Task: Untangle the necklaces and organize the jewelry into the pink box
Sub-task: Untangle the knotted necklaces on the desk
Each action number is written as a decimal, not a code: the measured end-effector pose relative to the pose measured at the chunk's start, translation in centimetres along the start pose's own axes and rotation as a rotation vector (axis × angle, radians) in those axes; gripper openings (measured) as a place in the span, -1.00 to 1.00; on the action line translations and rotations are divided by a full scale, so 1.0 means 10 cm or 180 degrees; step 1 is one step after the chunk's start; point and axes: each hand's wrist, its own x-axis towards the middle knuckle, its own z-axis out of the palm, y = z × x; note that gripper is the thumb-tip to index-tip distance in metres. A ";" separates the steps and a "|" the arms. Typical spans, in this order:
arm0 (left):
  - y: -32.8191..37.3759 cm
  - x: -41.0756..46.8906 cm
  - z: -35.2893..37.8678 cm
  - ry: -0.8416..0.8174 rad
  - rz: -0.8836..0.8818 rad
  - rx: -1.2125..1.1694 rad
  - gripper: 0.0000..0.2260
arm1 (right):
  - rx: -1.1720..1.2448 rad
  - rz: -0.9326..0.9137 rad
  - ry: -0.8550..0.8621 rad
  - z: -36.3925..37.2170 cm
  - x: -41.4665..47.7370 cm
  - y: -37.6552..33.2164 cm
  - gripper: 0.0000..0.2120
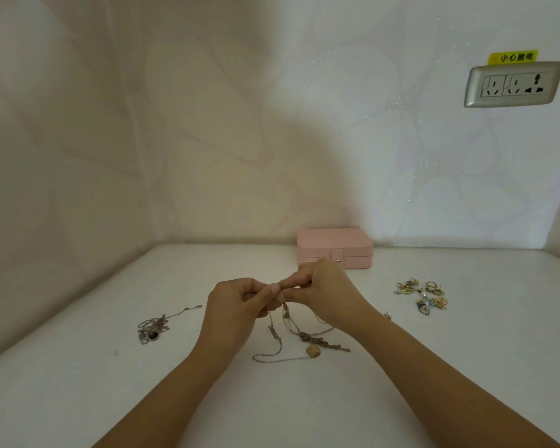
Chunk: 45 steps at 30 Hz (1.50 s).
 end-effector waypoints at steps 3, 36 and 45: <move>0.00 0.01 -0.02 0.0076 -0.0018 0.0040 -0.86 | 0.0051 -0.0003 -0.0176 -0.02 -0.01 -0.02 -0.87; -0.03 0.03 0.00 -0.0092 -0.0015 0.0126 -0.83 | -0.0412 -0.0287 -0.0011 -0.13 -0.05 -0.11 -0.94; -0.04 0.03 -0.02 -0.0016 0.0031 0.0402 -0.96 | -0.0748 -0.0392 -0.0048 -0.13 -0.03 -0.09 -0.89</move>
